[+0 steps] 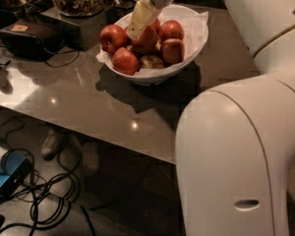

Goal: Pick apple from white bowl

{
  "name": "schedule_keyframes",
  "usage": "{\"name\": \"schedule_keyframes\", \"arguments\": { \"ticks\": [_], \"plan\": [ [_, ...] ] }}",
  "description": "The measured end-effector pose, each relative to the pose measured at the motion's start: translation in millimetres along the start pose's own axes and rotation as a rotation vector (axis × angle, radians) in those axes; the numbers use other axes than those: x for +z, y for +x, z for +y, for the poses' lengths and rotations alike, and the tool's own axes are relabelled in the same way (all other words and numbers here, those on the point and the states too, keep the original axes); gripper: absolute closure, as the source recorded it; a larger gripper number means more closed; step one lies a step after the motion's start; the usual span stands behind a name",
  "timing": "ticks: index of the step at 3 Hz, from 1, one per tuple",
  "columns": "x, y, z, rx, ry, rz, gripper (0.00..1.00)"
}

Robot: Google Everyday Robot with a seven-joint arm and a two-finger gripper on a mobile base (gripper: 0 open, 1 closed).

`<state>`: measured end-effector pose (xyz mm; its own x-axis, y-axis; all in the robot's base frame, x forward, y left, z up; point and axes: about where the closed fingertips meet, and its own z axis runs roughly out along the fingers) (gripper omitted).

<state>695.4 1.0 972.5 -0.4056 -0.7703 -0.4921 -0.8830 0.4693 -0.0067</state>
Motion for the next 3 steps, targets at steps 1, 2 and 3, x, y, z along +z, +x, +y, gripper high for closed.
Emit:
{"name": "schedule_keyframes", "arguments": {
  "ticks": [1, 2, 3],
  "plan": [
    [0.0, 0.0, 0.0, 0.000, 0.000, 0.000, 0.34],
    [0.0, 0.0, 0.0, 0.000, 0.000, 0.000, 0.23],
    [0.0, 0.0, 0.0, 0.000, 0.000, 0.000, 0.31]
  ]
}}
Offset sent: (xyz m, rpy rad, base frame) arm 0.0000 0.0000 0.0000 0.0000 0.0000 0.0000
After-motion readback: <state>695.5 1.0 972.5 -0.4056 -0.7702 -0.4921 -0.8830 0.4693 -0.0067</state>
